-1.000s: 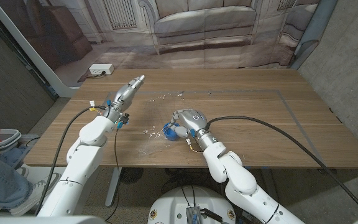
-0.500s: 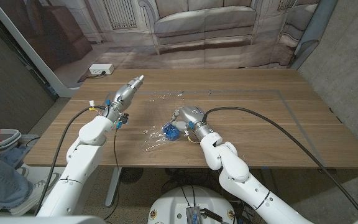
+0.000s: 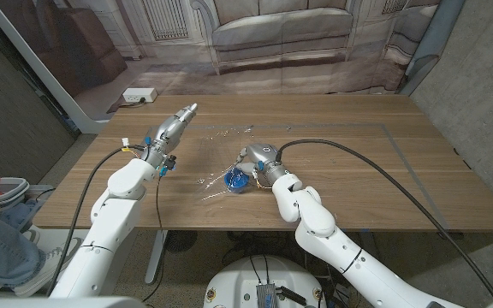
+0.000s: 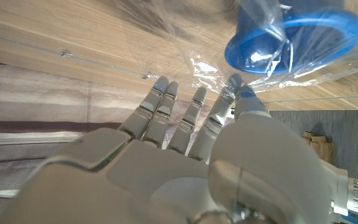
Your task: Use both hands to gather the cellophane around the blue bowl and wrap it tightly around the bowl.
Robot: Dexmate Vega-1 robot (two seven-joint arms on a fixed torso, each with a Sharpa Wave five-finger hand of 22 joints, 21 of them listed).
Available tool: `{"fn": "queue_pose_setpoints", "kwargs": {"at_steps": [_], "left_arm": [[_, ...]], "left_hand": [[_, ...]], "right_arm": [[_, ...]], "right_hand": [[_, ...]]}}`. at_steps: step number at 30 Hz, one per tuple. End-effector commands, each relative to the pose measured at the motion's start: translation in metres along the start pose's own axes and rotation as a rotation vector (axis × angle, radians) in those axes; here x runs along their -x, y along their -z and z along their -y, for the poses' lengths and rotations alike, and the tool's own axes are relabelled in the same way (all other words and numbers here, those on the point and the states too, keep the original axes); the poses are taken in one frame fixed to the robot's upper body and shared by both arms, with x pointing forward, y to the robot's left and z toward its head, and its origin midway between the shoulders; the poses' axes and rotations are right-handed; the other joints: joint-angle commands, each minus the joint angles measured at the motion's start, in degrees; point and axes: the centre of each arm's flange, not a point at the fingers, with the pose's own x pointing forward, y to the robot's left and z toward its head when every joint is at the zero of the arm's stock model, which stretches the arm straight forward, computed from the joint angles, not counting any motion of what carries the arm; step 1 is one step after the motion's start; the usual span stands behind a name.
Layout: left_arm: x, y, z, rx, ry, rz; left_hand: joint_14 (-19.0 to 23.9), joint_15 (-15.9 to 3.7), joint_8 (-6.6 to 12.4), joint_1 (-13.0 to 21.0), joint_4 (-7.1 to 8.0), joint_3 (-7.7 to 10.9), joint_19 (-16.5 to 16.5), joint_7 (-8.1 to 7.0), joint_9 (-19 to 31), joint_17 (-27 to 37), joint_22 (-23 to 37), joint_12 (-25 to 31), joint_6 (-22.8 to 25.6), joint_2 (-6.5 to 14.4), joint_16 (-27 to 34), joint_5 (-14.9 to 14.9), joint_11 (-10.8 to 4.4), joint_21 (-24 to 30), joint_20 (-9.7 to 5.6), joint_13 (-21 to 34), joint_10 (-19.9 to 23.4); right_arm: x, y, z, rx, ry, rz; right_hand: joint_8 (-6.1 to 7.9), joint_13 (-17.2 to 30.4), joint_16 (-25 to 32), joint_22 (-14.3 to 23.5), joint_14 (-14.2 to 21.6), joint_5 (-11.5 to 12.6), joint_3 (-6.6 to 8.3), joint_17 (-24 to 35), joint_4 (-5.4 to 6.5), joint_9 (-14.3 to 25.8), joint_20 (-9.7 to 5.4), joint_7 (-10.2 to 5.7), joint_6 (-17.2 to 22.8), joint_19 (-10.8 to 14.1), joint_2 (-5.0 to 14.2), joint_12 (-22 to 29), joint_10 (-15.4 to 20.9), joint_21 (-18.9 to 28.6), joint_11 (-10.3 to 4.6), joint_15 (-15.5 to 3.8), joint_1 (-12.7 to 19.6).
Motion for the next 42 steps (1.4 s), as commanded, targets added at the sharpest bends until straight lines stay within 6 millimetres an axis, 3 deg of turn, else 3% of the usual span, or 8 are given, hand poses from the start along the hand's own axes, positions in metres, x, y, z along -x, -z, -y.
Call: {"fn": "queue_pose_setpoints", "kwargs": {"at_steps": [1, 5, 9, 12, 14, 19, 28, 42], "left_arm": [[-0.001, -0.001, -0.003, -0.001, 0.005, -0.002], [-0.002, -0.002, -0.003, -0.001, 0.01, 0.0], [-0.003, -0.003, -0.003, 0.002, 0.01, 0.003], [-0.003, -0.003, -0.003, 0.005, 0.013, 0.003], [-0.003, -0.003, -0.003, 0.005, 0.013, 0.003], [-0.001, -0.003, -0.002, -0.001, 0.011, 0.0], [0.0, -0.001, -0.001, -0.013, 0.011, -0.014], [-0.001, 0.0, -0.002, -0.015, 0.021, -0.012]], "left_hand": [[-0.04, -0.01, 0.23, 0.25, -0.37, -0.02, -1.07, -0.05, 0.16, 0.2, 0.2, -0.05, 0.39, 0.07, 0.15, 0.0, 0.02, -0.11, 0.23, 0.23, 0.19], [-0.12, -0.05, 0.21, 0.27, -0.36, -0.04, -1.16, -0.11, 0.16, 0.2, 0.2, -0.06, 0.38, 0.09, 0.13, 0.0, -0.05, -0.12, 0.3, 0.23, 0.16], [-0.15, -0.1, 0.23, 0.28, -0.36, -0.05, -1.3, -0.09, 0.16, 0.21, 0.21, -0.07, 0.46, 0.13, 0.12, 0.0, -0.06, -0.14, 0.39, 0.23, 0.12], [-0.13, -0.11, 0.24, 0.29, -0.35, -0.06, -1.33, -0.15, 0.16, 0.22, 0.21, -0.06, 0.51, 0.15, 0.14, -0.01, 0.0, -0.14, 0.44, 0.23, 0.13], [-0.09, -0.14, 0.25, 0.3, -0.34, -0.06, -1.33, -0.15, 0.17, 0.22, 0.22, -0.06, 0.56, 0.18, 0.16, -0.01, -0.09, -0.12, 0.44, 0.23, 0.14], [-0.05, -0.09, 0.26, 0.33, -0.33, -0.07, -1.36, -0.2, 0.17, 0.23, 0.22, -0.07, 0.66, 0.26, 0.18, -0.01, -0.1, -0.09, 0.54, 0.24, 0.1], [-0.01, 0.0, 0.22, 0.43, -0.33, -0.04, -1.32, -0.32, 0.17, 0.24, 0.23, -0.05, 0.65, 0.42, 0.2, -0.01, -0.21, -0.03, 0.63, 0.24, 0.15], [0.19, -0.06, 0.46, 0.6, -0.34, -0.04, -1.39, -0.38, 0.18, 0.25, 0.23, 0.01, 1.46, 0.63, 0.27, -0.03, -0.25, 0.03, 0.72, 0.24, 0.28]], "right_arm": [[-0.013, 0.006, -0.005, -0.015, -0.039, -0.034], [-0.014, 0.008, -0.006, -0.024, -0.052, -0.051], [-0.016, 0.011, -0.007, -0.035, -0.091, -0.069], [-0.018, 0.013, -0.008, -0.046, -0.134, -0.074], [-0.018, 0.015, -0.009, -0.058, -0.145, -0.069], [-0.016, 0.015, -0.009, -0.075, -0.126, -0.051], [-0.017, 0.017, -0.003, -0.132, -0.074, -0.048], [-0.027, 0.025, 0.0, -0.214, -0.062, -0.106]], "right_hand": [[-0.35, 0.13, -0.1, 0.09, 0.13, -0.04, -0.03, 0.17, 0.29, 0.24, 0.22, 0.01, -0.49, -0.13, -0.08, -0.2, 0.08, -0.02, 0.65, -5.0, -0.6], [-0.43, 0.14, -0.13, 0.08, 0.04, -0.1, -0.1, 0.21, 0.45, 0.35, 0.5, -0.01, -0.72, -0.3, 0.01, -0.26, 0.05, -0.09, 0.9, -4.81, -0.9], [-1.88, 0.22, -0.27, 0.02, -0.44, -0.43, -1.09, 0.44, 1.99, 0.53, 1.44, 0.05, -3.66, -1.09, 0.25, -0.65, -0.35, -0.46, 1.94, -4.0, -3.77], [-5.78, 0.28, -0.65, -0.12, -1.31, -0.41, -2.35, 0.4, 3.57, 0.45, 2.92, 0.39, -11.29, -2.24, -0.05, -0.86, -0.18, -1.15, 2.03, -2.86, -7.52], [-8.13, 0.35, -0.76, -0.24, -1.44, -0.38, -3.09, 0.21, 4.04, 0.45, 4.02, 0.42, -16.15, -3.04, -0.68, -1.58, -1.66, -1.71, 3.66, -2.3, -9.42], [-10.07, 0.45, -1.03, -0.36, -2.58, -0.39, -4.58, 0.26, 5.53, 0.44, 5.18, 1.12, -22.64, -4.03, -1.26, -2.11, -2.67, -2.5, 4.46, -1.26, -13.26], [-10.89, 0.47, -1.6, -0.55, -6.51, -0.33, -6.14, 0.08, 7.28, 0.21, 6.1, 3.1, -32.75, -5.23, -1.48, -3.28, -5.44, -3.74, 6.33, 0.61, -17.94], [-9.93, 0.43, -0.6, -0.6, -4.51, -0.34, -7.36, 0.06, 9.27, 0.09, 6.75, 4.04, -34.72, -4.62, -1.09, -2.48, -3.2, -3.93, 7.28, 0.94, -21.84]]}}
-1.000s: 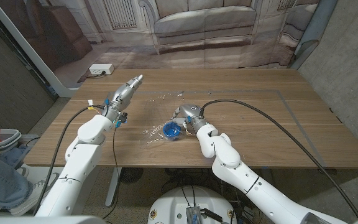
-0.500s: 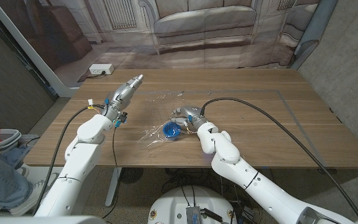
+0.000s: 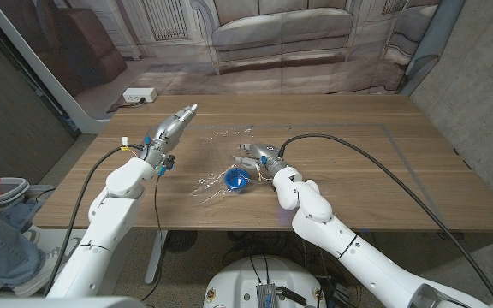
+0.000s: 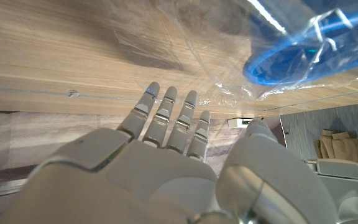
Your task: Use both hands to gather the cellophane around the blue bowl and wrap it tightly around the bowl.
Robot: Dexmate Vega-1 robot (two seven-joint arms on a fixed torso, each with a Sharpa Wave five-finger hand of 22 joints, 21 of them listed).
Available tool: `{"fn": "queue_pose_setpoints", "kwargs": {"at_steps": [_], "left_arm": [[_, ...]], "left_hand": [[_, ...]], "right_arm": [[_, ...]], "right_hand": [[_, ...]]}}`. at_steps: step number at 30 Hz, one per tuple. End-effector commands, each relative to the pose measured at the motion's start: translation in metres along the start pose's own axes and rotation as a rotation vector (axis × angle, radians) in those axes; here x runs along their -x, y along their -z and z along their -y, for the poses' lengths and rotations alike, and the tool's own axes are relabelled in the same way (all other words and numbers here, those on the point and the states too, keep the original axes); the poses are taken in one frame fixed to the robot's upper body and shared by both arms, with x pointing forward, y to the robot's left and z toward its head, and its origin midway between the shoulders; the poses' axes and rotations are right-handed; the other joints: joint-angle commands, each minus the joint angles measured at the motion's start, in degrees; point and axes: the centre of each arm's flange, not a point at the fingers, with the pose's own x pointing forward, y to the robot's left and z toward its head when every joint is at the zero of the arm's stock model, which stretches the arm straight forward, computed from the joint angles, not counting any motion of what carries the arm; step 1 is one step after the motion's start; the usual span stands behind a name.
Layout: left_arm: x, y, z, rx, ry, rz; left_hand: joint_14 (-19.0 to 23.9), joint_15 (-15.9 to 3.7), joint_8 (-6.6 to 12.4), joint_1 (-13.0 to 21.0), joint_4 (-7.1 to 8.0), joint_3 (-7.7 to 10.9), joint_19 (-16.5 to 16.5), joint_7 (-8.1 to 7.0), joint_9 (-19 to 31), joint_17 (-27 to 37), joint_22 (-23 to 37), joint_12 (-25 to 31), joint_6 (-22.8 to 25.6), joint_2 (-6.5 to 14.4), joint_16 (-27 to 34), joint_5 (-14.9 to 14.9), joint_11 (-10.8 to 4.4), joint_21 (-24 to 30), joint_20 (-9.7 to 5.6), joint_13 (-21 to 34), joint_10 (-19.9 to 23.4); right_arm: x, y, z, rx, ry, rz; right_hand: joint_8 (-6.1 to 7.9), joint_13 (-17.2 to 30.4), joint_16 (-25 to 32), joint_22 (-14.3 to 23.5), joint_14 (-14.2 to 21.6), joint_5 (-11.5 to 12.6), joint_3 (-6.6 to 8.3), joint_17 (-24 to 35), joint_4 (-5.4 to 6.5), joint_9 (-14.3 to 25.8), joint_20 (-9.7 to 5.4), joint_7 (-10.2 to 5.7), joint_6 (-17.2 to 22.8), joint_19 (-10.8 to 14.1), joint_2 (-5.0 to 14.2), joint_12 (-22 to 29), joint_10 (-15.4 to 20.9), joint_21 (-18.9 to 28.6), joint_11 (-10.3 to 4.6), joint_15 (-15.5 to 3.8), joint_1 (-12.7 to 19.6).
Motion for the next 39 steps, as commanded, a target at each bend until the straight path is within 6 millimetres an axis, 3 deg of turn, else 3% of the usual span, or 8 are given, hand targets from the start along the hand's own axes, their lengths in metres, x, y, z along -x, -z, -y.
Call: {"fn": "queue_pose_setpoints", "kwargs": {"at_steps": [1, 5, 10, 13, 18, 22, 30, 39], "left_arm": [[-0.001, 0.001, 0.001, -0.006, 0.011, -0.002], [0.004, -0.003, 0.003, -0.058, -0.016, 0.009], [0.019, -0.012, 0.007, -0.198, -0.076, 0.019], [0.029, -0.017, 0.012, -0.268, -0.087, 0.015], [0.047, -0.019, 0.023, -0.357, -0.111, -0.001], [0.063, -0.021, 0.035, -0.434, -0.146, 0.005], [0.094, -0.025, 0.065, -0.579, -0.193, -0.011], [0.123, -0.025, 0.092, -0.696, -0.217, -0.081]], "left_hand": [[0.18, -0.05, 0.43, 0.15, -0.18, 0.12, -1.3, 0.03, 0.18, 0.11, 0.09, 0.03, 0.6, 0.17, 0.27, -0.03, -0.27, 0.04, 0.64, 0.24, 0.33], [0.21, 0.03, 0.36, 0.2, -0.19, 0.13, -1.22, 0.03, 0.18, 0.11, 0.09, 0.04, 0.46, 0.21, 0.28, -0.03, -0.2, 0.08, 0.7, 0.24, 0.36], [0.58, -0.04, 0.17, 0.83, -0.54, 0.27, -0.06, 0.14, 0.17, 0.06, 0.08, 0.07, 0.06, 0.25, 0.37, 0.0, -0.28, 0.55, 0.68, 0.23, 0.47], [1.64, 0.02, 0.14, 1.65, -1.08, 0.37, 1.09, 0.25, 0.17, 0.02, 0.07, 0.16, -0.02, 0.04, 0.68, -0.01, -0.27, 0.94, 0.53, 0.22, 0.76], [1.84, 0.13, 0.07, 2.37, -1.56, 0.45, 1.73, 0.49, 0.16, -0.01, 0.07, 0.17, -0.23, -0.19, 0.65, 0.01, -0.12, 1.13, 0.45, 0.21, 0.88], [1.93, 0.14, 0.09, 2.74, -1.81, 0.49, 1.7, 0.52, 0.16, -0.03, 0.08, 0.2, -0.2, -0.33, 0.64, 0.02, -0.03, 1.08, 0.53, 0.21, 0.98], [2.86, -0.29, 0.33, 4.35, -2.88, 0.64, 1.66, 0.41, 0.17, -0.06, 0.07, 0.71, 0.35, -0.85, 0.78, 0.06, -0.76, 0.93, 0.85, 0.22, 2.55], [4.01, -1.19, 0.86, 6.74, -4.48, 0.83, 1.75, -0.83, 0.18, -0.12, 0.05, 1.2, 1.88, -1.75, 0.84, 0.11, -1.99, 0.77, 0.51, 0.24, 4.53]], "right_arm": [[-0.006, 0.005, 0.007, -0.074, 0.025, -0.033], [0.011, 0.006, 0.019, -0.094, 0.092, 0.003], [0.035, 0.005, 0.024, -0.091, 0.158, 0.048], [0.05, 0.003, 0.023, -0.068, 0.192, 0.074], [0.075, 0.002, 0.022, -0.021, 0.238, 0.119], [0.095, 0.005, 0.021, 0.023, 0.27, 0.144], [0.12, 0.014, 0.015, 0.113, 0.269, 0.202], [0.132, 0.023, 0.005, 0.186, 0.232, 0.252]], "right_hand": [[0.41, 0.16, 0.35, 0.16, 0.32, 0.09, -0.06, 0.13, 0.58, -0.02, 0.3, 0.2, -0.52, 0.35, 0.15, 0.28, 0.53, -0.29, 0.29, 0.24, -1.2], [0.42, 0.13, -0.11, 0.14, -0.82, 0.15, -0.29, 0.07, 1.09, -0.07, 0.29, 0.44, -1.3, 0.3, 0.39, -0.28, -0.77, -0.46, 0.52, 0.59, -2.16], [0.7, 0.09, -1.0, 0.07, -3.11, 0.3, 0.13, -0.29, 0.57, -0.13, 0.34, 0.43, -1.6, 0.18, 0.66, -0.88, -2.2, -0.74, 0.99, 0.99, -1.58], [1.02, 0.07, -1.34, 0.01, -4.68, 0.5, 1.01, -0.7, -0.68, -0.2, -0.05, 0.44, -1.58, -0.02, 1.0, -1.46, -3.75, -1.08, 0.97, 1.03, 0.06], [1.45, 0.05, -1.59, -0.1, -7.02, 0.71, 2.47, -1.13, -2.95, -0.27, -2.07, 0.42, -1.08, 0.13, 1.32, -1.93, -5.46, -1.46, 0.62, 0.59, 2.94], [1.55, 0.04, -1.26, -0.21, -7.46, 0.82, 3.79, -1.38, -5.43, -0.32, -3.69, 0.43, -0.99, 1.47, 1.22, -2.31, -7.06, -1.34, 0.45, 0.22, 5.98], [1.37, 0.05, -1.26, -0.33, -8.65, 0.81, 5.62, -1.61, -9.66, -0.32, -3.86, -0.22, -1.98, 1.23, 0.21, -2.28, -8.19, -2.05, -1.05, -0.78, 11.21], [1.41, 0.07, -1.26, -0.36, -9.42, 1.08, 6.85, -1.66, -11.97, -0.27, -4.19, -0.76, -2.4, 1.03, -0.39, -2.19, -8.73, -2.51, -2.07, -1.49, 14.98]]}}
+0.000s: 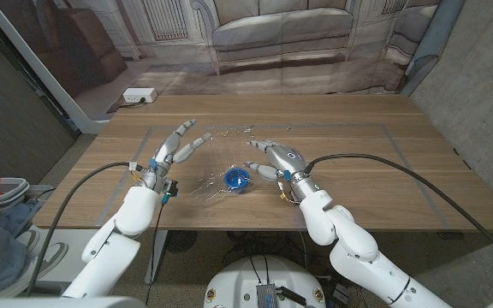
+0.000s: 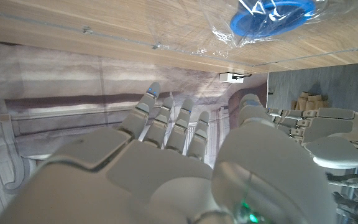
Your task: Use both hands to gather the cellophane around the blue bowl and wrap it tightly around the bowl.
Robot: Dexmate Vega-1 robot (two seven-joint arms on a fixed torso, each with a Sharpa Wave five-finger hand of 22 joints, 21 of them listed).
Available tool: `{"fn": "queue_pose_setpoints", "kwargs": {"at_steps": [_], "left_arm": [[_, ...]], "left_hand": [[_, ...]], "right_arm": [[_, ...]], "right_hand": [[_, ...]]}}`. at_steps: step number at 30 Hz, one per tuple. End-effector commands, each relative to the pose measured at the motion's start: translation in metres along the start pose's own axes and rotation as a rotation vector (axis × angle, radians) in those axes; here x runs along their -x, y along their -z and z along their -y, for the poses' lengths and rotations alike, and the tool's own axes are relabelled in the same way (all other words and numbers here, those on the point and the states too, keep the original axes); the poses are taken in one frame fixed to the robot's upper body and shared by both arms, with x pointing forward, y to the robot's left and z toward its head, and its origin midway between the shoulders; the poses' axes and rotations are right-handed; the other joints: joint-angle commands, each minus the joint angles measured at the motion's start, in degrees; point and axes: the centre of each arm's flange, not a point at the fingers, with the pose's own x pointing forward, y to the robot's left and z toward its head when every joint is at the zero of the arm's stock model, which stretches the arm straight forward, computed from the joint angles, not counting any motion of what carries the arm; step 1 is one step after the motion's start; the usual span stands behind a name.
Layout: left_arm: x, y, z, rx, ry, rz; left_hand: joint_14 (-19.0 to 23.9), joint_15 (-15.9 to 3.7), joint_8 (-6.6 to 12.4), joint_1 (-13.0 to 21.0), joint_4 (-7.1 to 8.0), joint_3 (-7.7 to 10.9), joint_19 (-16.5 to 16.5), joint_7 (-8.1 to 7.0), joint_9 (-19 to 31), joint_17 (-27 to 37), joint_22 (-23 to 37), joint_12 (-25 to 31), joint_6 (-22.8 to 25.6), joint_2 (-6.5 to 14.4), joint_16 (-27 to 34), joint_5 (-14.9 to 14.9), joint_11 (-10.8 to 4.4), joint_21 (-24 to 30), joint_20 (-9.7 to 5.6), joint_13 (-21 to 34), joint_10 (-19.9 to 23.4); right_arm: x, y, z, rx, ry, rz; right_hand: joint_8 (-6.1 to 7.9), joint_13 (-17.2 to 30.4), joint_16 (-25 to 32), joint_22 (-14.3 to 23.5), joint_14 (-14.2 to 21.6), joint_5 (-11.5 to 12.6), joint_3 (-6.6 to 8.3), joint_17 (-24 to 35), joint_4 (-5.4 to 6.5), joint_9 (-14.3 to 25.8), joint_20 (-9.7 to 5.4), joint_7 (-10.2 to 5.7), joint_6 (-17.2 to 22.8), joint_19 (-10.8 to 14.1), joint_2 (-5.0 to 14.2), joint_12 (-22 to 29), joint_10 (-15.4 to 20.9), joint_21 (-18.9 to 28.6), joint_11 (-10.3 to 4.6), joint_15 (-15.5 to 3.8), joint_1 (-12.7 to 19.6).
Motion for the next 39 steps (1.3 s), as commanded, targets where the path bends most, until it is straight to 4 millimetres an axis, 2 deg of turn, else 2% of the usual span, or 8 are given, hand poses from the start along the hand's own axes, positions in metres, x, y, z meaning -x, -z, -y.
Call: {"fn": "queue_pose_setpoints", "kwargs": {"at_steps": [1, 4, 9, 17, 21, 31, 36, 39], "left_arm": [[0.047, -0.022, 0.021, -0.189, -0.04, -0.055], [0.054, -0.024, 0.027, -0.217, -0.031, -0.072], [0.064, -0.027, 0.038, -0.3, -0.041, -0.089], [0.07, -0.025, 0.048, -0.391, -0.07, -0.09], [0.077, -0.025, 0.055, -0.514, -0.103, -0.089], [0.085, -0.02, 0.051, -0.636, -0.054, -0.142], [0.083, -0.015, 0.053, -0.636, -0.026, -0.148], [0.082, -0.015, 0.056, -0.623, -0.014, -0.131]], "left_hand": [[0.89, -0.11, 0.59, 1.35, -1.08, 0.15, 0.18, -0.21, 0.18, 0.03, 0.19, 0.42, 1.28, -0.38, 0.16, 0.12, -0.43, 0.06, 0.11, 0.24, 1.21], [1.58, -0.57, 0.94, 2.54, -1.83, 0.28, 0.2, -0.87, 0.19, 0.02, 0.18, 0.66, 2.45, -0.71, 0.22, 0.15, -0.99, -0.01, -0.02, 0.25, 2.29], [2.83, -1.31, 1.44, 4.23, -2.8, 0.47, 0.34, -1.97, 0.2, 0.01, 0.16, 1.1, 4.37, -1.07, 0.34, 0.19, -2.06, -0.08, -0.01, 0.28, 4.31], [4.37, -2.28, 2.13, 5.5, -3.45, 0.62, 0.86, -2.96, 0.21, 0.01, 0.14, 1.49, 7.07, -1.23, 0.57, 0.22, -2.92, 0.0, -0.1, 0.31, 6.34], [5.26, -2.42, 2.33, 6.21, -3.74, 0.76, 1.32, -3.31, 0.22, 0.03, 0.14, 1.73, 8.2, -1.17, 0.69, 0.24, -3.39, 0.09, -0.06, 0.33, 7.65], [6.1, -3.21, 2.46, 7.73, -4.43, 1.07, 1.43, -4.59, 0.21, 0.0, 0.12, 1.77, 9.53, -1.23, 0.62, 0.38, -4.31, -0.03, 0.0, 0.35, 8.92], [6.07, -3.48, 2.41, 8.42, -4.8, 1.09, 1.31, -4.89, 0.21, -0.01, 0.1, 1.69, 9.78, -1.57, 0.47, 0.58, -5.12, -0.13, 0.03, 0.36, 9.23], [6.19, -3.54, 2.46, 8.89, -5.02, 1.1, 1.35, -5.12, 0.21, -0.02, 0.1, 1.82, 10.19, -1.77, 0.44, 0.71, -5.05, -0.16, 0.06, 0.37, 9.92]], "right_arm": [[0.031, 0.004, -0.006, 0.091, -0.034, 0.097], [0.034, 0.005, -0.01, 0.109, -0.05, 0.123], [0.038, 0.008, -0.016, 0.126, -0.064, 0.142], [0.038, 0.009, -0.027, 0.141, -0.057, 0.151], [0.035, 0.011, -0.032, 0.134, -0.063, 0.136], [0.028, 0.01, -0.042, 0.138, -0.063, 0.118], [0.025, 0.011, -0.049, 0.142, -0.065, 0.107], [0.025, 0.013, -0.053, 0.141, -0.063, 0.096]], "right_hand": [[0.15, 0.07, 0.17, -0.05, -0.21, 0.44, 0.48, 0.2, -1.01, 0.1, -0.61, -0.49, -0.06, -0.02, -0.09, 0.11, -0.11, -0.2, -0.68, -0.98, 1.93], [0.2, 0.08, 0.41, -0.05, 0.21, 0.54, 0.86, 0.18, -1.54, 0.13, -1.03, -0.69, -0.14, 0.84, -0.59, 0.23, -0.13, -0.01, -0.8, -1.71, 3.46], [0.28, 0.1, 0.53, -0.02, 0.5, 0.59, 0.98, 0.2, -1.56, 0.17, -1.28, -1.14, -0.08, 2.03, -1.21, 0.47, 0.2, 0.32, -1.25, -2.37, 4.34], [0.3, 0.1, 0.6, 0.0, 0.69, 0.59, 0.91, 0.24, -1.46, 0.18, -1.37, -1.32, -0.09, 2.27, -1.62, 0.53, 0.21, 0.34, -1.39, -2.62, 4.56], [0.36, 0.11, 0.72, 0.01, 0.95, 0.62, 0.91, 0.28, -1.36, 0.2, -1.39, -1.47, 0.03, 2.52, -1.76, 0.6, 0.32, 0.4, -1.61, -2.75, 4.68], [0.51, 0.12, 0.99, 0.06, 1.75, 0.7, 0.74, 0.41, -1.02, 0.24, -1.07, -1.97, 0.32, 2.77, -2.36, 0.92, 0.9, 0.35, -2.47, -3.16, 4.83], [0.72, 0.12, 1.04, 0.08, 2.04, 0.81, 0.85, 0.42, -1.06, 0.26, -1.17, -2.29, 0.84, 3.1, -2.49, 1.1, 1.27, 0.42, -2.82, -3.32, 5.28], [0.88, 0.12, 1.2, 0.1, 2.57, 0.91, 0.94, 0.46, -1.0, 0.28, -1.56, -2.55, 1.3, 3.73, -2.52, 1.29, 1.68, 0.6, -3.06, -3.62, 5.66]]}}
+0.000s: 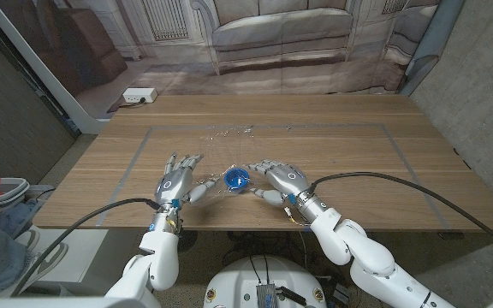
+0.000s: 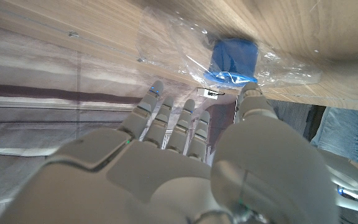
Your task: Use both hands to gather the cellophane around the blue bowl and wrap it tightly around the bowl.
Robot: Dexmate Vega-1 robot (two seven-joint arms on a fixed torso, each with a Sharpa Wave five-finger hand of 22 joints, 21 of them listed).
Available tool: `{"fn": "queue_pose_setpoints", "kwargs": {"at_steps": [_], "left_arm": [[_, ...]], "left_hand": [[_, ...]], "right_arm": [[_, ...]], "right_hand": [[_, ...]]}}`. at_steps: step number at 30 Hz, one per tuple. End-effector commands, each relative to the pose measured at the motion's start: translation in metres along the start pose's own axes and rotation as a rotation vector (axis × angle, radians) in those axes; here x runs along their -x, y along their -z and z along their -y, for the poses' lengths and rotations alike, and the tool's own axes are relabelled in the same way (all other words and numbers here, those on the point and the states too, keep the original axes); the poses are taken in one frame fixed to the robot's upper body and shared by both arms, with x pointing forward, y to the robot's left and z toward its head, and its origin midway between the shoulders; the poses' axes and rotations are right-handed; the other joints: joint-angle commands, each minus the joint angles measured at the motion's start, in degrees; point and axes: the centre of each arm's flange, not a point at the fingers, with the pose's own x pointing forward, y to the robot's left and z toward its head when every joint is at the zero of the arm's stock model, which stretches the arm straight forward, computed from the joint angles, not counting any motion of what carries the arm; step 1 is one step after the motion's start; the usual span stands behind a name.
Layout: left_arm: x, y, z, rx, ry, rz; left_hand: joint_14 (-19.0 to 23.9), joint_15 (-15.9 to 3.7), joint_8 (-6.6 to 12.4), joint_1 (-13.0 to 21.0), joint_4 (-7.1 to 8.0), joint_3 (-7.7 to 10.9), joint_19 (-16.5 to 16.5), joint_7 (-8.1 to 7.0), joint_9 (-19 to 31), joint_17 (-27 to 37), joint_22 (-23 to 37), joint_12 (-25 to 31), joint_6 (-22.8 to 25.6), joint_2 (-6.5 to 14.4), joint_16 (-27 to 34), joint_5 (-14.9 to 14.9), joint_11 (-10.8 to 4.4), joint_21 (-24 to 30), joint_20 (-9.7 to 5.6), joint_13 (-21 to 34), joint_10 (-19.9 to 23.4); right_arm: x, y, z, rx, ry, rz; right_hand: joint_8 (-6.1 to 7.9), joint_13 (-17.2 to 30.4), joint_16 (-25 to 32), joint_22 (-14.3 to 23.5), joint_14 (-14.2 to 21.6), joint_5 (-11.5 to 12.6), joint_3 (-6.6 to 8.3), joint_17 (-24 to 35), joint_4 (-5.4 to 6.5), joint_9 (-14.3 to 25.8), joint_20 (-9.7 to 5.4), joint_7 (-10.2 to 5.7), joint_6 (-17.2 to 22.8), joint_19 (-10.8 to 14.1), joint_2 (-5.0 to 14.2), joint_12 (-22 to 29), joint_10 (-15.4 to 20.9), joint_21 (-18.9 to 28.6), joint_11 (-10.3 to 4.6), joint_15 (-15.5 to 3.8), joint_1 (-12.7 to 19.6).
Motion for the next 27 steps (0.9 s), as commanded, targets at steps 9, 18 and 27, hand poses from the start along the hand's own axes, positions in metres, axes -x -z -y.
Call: {"fn": "queue_pose_setpoints", "kwargs": {"at_steps": [9, 18, 27], "left_arm": [[-0.002, -0.004, 0.017, -0.019, 0.05, 0.058], [-0.008, -0.002, 0.024, 0.007, 0.074, 0.075], [-0.011, 0.002, 0.027, 0.039, 0.091, 0.068]], "left_hand": [[1.86, -1.94, 0.83, 2.39, -0.96, 0.15, 0.74, -1.65, 0.24, 0.01, 0.13, 0.38, 2.91, -0.34, 0.27, 0.72, -1.05, 0.0, 0.78, 0.16, 2.89], [2.17, -1.98, 0.86, 3.32, -1.11, 0.42, 1.12, -1.91, 0.26, 0.05, 0.15, 0.09, 3.63, -0.13, 0.23, 0.87, -1.06, 0.08, 1.0, 0.22, 2.83], [2.43, -1.99, 0.82, 3.78, -1.01, 0.54, 1.22, -1.73, 0.28, 0.1, 0.17, -0.21, 4.15, 0.06, 0.19, 0.92, -0.9, 0.05, 0.77, 0.27, 2.63]], "right_arm": [[-0.005, 0.003, -0.028, -0.011, 0.017, -0.028], [-0.006, 0.001, -0.034, -0.011, 0.024, -0.03], [-0.007, 0.001, -0.037, -0.022, 0.057, 0.011]], "right_hand": [[1.32, 0.13, 1.2, 0.32, 3.74, 0.72, 0.29, 0.53, 0.82, 0.37, -1.47, -1.33, 3.3, 3.33, -0.28, 1.55, 2.92, 1.27, -2.08, -4.73, 1.64], [1.25, 0.12, 1.32, 0.37, 4.49, 0.78, 0.09, 0.59, 1.08, 0.38, -1.5, -1.42, 3.45, 4.14, -0.54, 1.58, 3.03, 1.52, -2.08, -4.91, 1.47], [0.71, 0.11, 1.31, 0.48, 5.69, 1.16, 0.47, 0.6, 0.83, 0.4, -1.86, -1.45, 2.65, 5.99, -0.43, 1.23, 2.22, 2.13, -2.14, -5.28, 2.68]]}}
